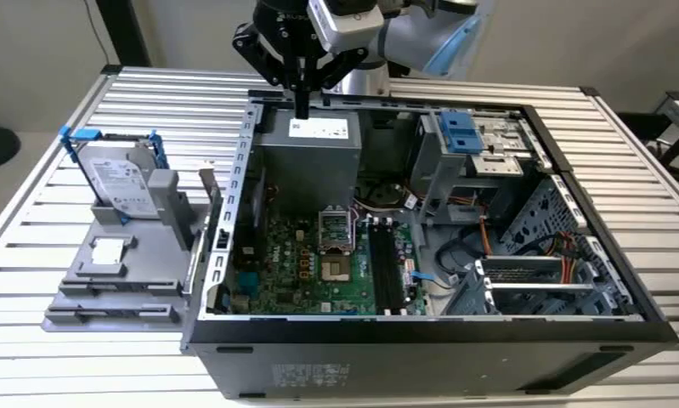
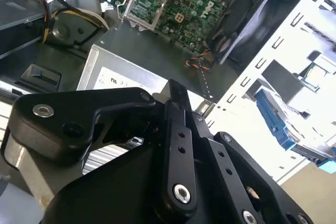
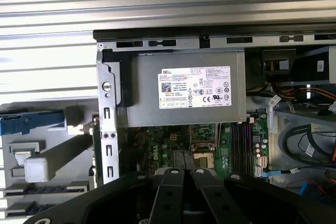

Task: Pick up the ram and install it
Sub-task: 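Reach for the ram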

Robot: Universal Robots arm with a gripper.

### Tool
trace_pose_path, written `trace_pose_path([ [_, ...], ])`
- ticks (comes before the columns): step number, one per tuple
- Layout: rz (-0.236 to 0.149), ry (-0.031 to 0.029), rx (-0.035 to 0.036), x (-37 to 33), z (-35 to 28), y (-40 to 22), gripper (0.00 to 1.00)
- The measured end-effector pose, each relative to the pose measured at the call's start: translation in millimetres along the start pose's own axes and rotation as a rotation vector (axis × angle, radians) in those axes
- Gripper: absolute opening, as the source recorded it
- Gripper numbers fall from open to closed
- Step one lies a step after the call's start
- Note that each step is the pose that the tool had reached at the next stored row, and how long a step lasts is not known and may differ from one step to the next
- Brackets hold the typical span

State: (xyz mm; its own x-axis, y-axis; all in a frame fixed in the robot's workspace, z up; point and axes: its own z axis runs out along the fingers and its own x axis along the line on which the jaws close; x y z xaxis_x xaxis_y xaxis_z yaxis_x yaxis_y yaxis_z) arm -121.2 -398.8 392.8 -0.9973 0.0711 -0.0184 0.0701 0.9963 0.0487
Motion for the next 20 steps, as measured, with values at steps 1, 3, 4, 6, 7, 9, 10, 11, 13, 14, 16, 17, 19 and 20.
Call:
trace_pose_path([
  [1,0.0,0.0,0.0,0.0,0.0,0.0,0.0],
  [3,0.0,0.0,0.0,0.0,0.0,0.0,0.0],
  [4,0.0,0.0,0.0,0.1,0.0,0.0,0.0],
  [6,0.0,0.0,0.0001,1.4,-0.1,-0.1,0.0],
  [7,0.0,0.0,0.0001,3.0,-0.1,-0.2,0.0],
  [9,0.0,0.0,0.0001,6.7,-0.2,-0.5,0.0],
  [10,0.0,0.0,0.0,8.5,-0.2,-0.6,0.0],
  [11,0.0,0.0,0.0,10.2,-0.2,-0.7,0.0],
  [13,0.0,0.0,0.0,13.8,-0.3,-0.8,0.0],
  [14,0.0,0.0,0.0,15.8,-0.3,-0.8,0.0],
  [16,0.0,0.0,0.0,20.5,-0.4,-1.0,0.0],
  [17,0.0,0.0,0.0,23.2,-0.5,-1.1,0.0],
  [19,0.0,0.0,0.0,28.7,-0.6,-1.4,0.0],
  [20,0.0,0.0,0.0001,32.0,-0.7,-1.5,0.0],
])
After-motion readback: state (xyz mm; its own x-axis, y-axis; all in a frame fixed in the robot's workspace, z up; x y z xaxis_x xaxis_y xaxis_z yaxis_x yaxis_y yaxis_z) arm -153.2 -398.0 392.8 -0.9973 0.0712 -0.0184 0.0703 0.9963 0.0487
